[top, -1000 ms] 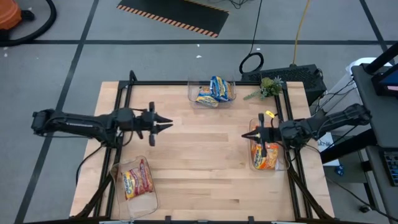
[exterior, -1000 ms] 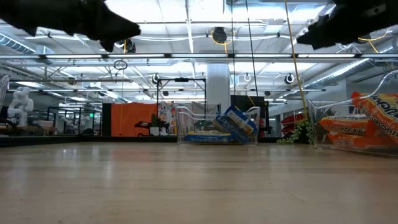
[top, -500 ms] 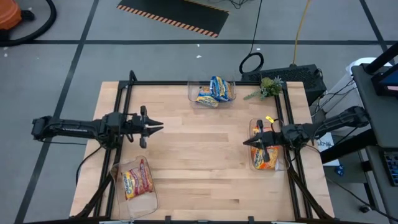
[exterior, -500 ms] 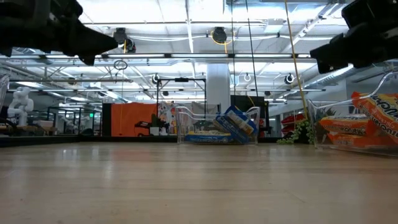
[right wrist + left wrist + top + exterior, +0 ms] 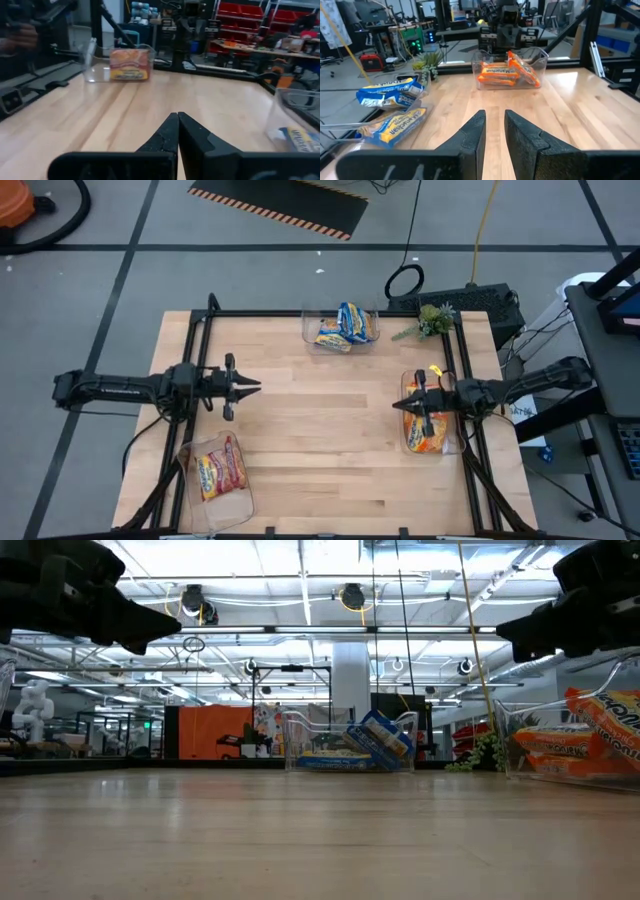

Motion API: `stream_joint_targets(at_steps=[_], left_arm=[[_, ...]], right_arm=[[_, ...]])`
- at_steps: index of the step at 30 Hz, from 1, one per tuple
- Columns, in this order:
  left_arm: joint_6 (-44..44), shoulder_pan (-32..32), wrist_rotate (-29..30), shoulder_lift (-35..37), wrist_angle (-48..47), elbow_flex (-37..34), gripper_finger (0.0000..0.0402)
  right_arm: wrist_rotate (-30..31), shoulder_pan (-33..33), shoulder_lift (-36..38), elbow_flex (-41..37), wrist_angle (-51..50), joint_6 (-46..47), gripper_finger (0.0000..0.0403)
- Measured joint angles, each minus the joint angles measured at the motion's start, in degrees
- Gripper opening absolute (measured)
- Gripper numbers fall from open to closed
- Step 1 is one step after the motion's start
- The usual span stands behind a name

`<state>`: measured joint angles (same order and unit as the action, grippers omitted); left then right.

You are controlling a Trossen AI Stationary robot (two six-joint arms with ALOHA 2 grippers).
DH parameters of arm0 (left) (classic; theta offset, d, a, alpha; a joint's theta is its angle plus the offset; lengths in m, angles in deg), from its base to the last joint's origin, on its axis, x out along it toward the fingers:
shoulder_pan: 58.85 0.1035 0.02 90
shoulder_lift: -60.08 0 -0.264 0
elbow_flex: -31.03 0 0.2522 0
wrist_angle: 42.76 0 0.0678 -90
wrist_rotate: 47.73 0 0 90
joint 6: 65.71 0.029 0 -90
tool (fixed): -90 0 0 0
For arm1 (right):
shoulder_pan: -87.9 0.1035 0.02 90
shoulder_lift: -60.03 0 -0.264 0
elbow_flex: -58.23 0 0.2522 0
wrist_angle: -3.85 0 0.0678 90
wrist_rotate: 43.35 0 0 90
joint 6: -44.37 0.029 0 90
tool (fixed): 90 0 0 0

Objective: Sort Maruchan noodles
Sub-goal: Return to Home Position

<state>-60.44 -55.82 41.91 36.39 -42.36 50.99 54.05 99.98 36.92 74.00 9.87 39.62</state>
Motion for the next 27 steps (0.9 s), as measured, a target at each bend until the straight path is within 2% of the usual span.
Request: stream_joint_targets(at_steps=[9, 16, 21, 27], left_arm=[[0.5, 3.8, -1.6, 0.3, -2.3, -0.1, 0.0076], [0.1, 8.1, -8.7, 1.7, 5.9, -5.1, 0.0076], [-2.3, 11.8, -13.3, 3.3, 6.7, -5.7, 0.0076], [-5.5, 13.1, -14.2, 5.9, 7.2, -5.7, 0.0076]], right_arm=[[-0.2, -3.8, 3.0, -0.1, -5.4, -2.2, 0.0], [-0.3, -6.2, 4.8, -0.2, -7.7, -3.3, 0.0], [-2.4, -7.1, 6.0, -0.2, -7.7, -3.9, 0.0], [-1.6, -7.6, 7.9, -0.3, -10.4, -4.5, 0.0]])
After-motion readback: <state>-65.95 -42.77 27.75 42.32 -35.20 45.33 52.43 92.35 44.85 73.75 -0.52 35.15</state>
